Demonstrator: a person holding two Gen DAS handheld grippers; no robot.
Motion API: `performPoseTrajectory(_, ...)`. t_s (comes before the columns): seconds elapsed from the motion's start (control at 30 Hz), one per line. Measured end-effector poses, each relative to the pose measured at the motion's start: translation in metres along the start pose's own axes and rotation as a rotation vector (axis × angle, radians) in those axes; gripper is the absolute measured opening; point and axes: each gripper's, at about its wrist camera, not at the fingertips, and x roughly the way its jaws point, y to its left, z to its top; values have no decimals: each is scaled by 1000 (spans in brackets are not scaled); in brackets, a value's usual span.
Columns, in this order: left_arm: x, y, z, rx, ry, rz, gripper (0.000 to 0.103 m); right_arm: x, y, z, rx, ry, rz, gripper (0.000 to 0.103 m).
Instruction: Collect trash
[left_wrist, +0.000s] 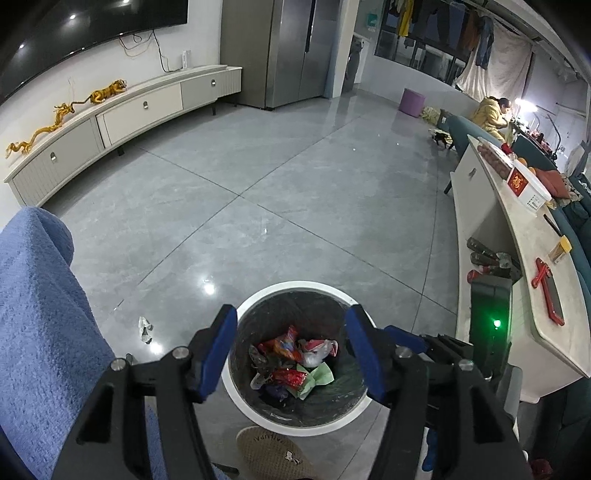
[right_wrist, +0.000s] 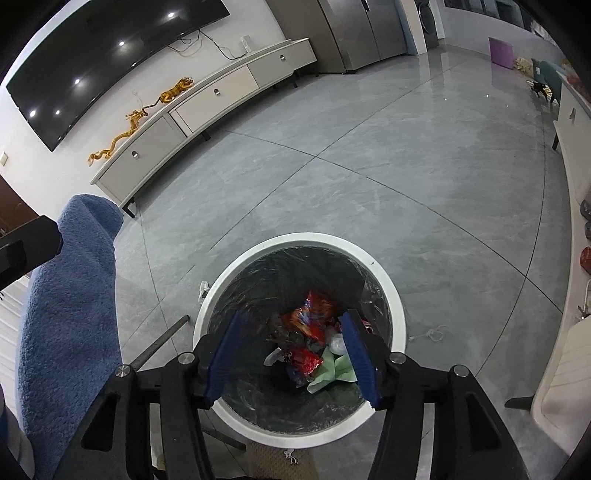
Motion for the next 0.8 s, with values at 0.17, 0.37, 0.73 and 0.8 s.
performPoseTrajectory(0.17,-20,2,-2,-11,-33,15,60,-18,5,-1,-7,-26,-9,59)
performPoseTrajectory(0.37,-57,12,-15,-32,-92,78,60,-44,27,-2,-53,-64,3,65)
performPoseTrajectory(0.73,-168,86,-86,-182,-334,371,60,-84,129,-27,-267,-111,73,79)
performPoseTrajectory(0.8,-193,103,-104,-219,-369,426,60,-89,148,-33,-308,-118,87,82)
